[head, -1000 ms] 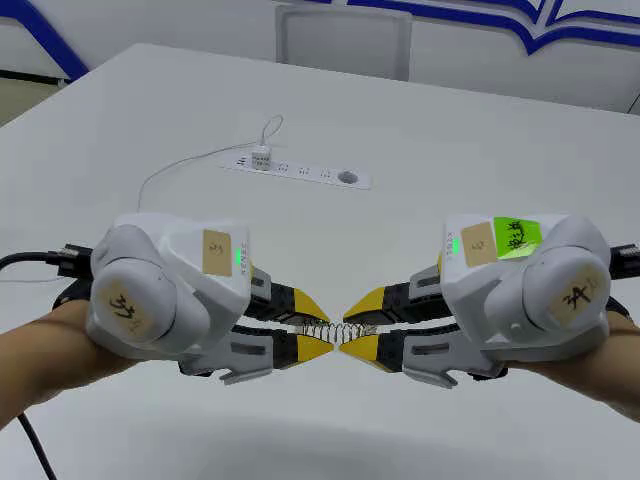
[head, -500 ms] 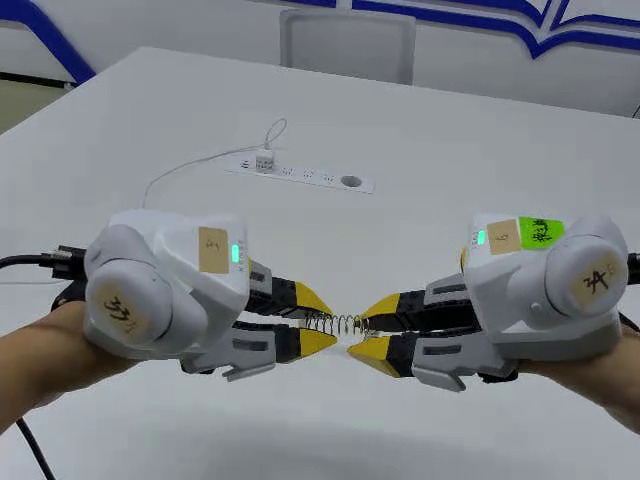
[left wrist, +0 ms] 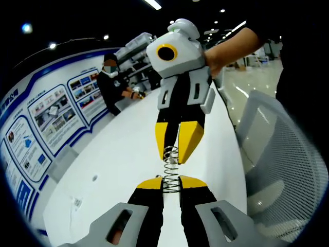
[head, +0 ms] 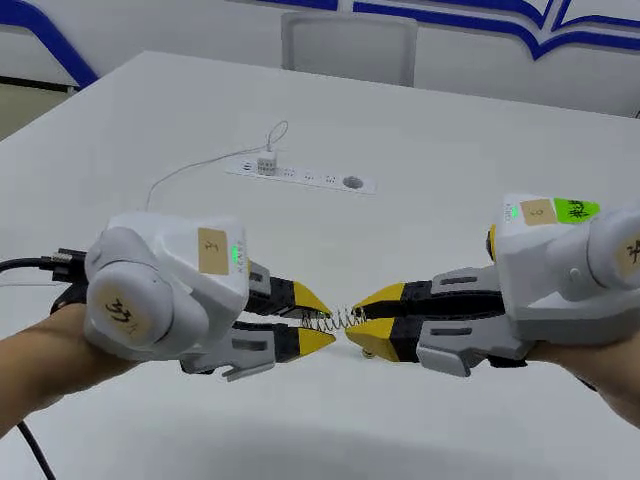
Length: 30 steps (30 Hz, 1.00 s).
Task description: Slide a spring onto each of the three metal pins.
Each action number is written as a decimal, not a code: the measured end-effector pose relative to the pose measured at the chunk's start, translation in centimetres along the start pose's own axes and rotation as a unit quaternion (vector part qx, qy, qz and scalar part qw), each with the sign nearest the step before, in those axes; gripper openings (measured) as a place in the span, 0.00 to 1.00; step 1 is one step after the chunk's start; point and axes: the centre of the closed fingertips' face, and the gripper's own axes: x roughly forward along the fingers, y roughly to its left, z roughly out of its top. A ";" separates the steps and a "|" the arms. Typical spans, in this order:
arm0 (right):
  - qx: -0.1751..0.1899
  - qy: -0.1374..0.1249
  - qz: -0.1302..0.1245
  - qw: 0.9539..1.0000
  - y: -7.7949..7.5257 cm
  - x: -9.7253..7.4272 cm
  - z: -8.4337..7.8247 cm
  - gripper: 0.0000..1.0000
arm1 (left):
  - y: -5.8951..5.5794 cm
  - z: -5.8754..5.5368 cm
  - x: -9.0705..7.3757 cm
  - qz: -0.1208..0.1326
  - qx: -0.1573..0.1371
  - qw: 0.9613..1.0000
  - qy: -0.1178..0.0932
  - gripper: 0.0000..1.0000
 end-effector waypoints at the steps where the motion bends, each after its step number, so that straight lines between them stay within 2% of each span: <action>1: 0.003 -0.004 0.001 1.000 0.1 0.0 0.2 0.12 | 0.0 0.0 0.0 0.001 0.000 1.000 0.000 0.10; 5: 0.016 -0.022 0.004 1.000 0.3 0.1 1.0 0.12 | 0.1 0.1 0.2 0.001 -0.003 1.000 -0.002 0.10; 11: 0.010 -0.028 0.003 1.000 0.6 0.5 1.7 0.11 | 0.2 -0.1 0.3 0.005 -0.005 1.000 0.000 0.10; 15: 0.010 -0.037 0.001 0.999 0.5 0.8 2.4 0.11 | 0.4 0.0 0.3 0.015 -0.013 1.000 -0.008 0.10; 21: 0.015 -0.038 0.002 0.999 0.3 1.3 2.8 0.11 | 0.9 -0.3 -0.2 0.027 -0.036 0.999 -0.022 0.11; 24: 0.015 -0.039 -0.003 0.999 0.0 1.5 3.2 0.11 | 1.7 -0.4 -0.6 0.047 -0.045 0.997 -0.029 0.11; 27: 0.020 -0.043 -0.010 0.999 -0.6 1.8 3.8 0.11 | 2.3 -0.9 -0.9 0.063 -0.053 0.996 -0.023 0.12; 30: 0.020 -0.045 -0.014 0.999 -1.1 1.8 4.4 0.11 | 2.7 -1.0 -1.3 0.070 -0.072 0.995 -0.030 0.19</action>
